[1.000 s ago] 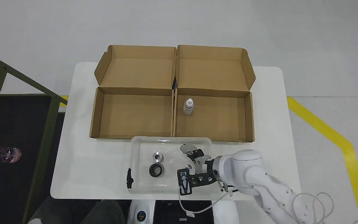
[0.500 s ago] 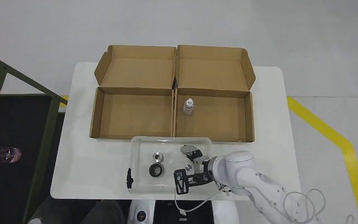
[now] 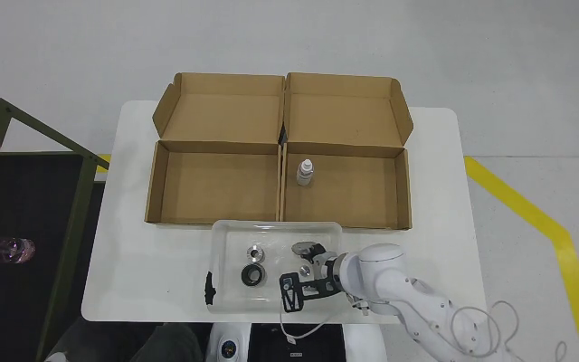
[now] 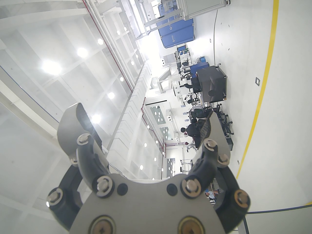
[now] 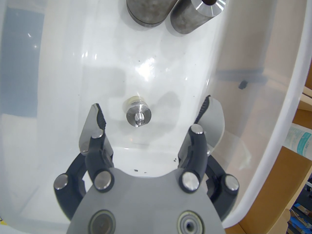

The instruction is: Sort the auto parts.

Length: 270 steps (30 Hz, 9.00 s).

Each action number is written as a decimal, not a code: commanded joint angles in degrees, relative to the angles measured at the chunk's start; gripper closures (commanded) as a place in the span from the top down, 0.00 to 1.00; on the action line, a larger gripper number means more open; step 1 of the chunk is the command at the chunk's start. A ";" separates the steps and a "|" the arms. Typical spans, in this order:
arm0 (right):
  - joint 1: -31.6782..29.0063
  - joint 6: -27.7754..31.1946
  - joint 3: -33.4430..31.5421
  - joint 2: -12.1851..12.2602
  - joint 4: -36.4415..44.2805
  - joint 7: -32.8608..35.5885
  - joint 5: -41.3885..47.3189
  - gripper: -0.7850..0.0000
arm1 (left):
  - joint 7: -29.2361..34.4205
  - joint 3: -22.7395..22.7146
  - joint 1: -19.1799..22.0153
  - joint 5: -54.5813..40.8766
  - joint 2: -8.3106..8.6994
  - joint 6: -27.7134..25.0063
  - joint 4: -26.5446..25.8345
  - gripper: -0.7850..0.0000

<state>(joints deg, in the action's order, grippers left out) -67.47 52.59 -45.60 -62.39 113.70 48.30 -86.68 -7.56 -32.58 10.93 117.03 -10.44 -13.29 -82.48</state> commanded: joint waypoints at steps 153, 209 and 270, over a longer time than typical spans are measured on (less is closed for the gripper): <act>15.21 -4.58 -13.98 1.02 -20.57 -20.39 10.57 0.58 | 0.00 0.00 0.00 0.00 0.00 0.00 0.00 1.00; 11.69 -6.78 4.62 -1.98 -4.97 -20.78 5.06 0.48 | 0.00 0.00 0.00 0.00 0.00 0.00 0.00 1.00; 19.16 -9.06 17.67 -11.01 -18.15 -12.46 -0.39 0.47 | 0.00 0.00 0.00 0.00 0.00 0.00 0.00 1.00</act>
<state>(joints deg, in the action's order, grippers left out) -48.35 43.55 -28.03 -73.30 95.73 35.84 -87.03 -7.56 -32.58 10.93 117.03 -10.44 -13.29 -82.48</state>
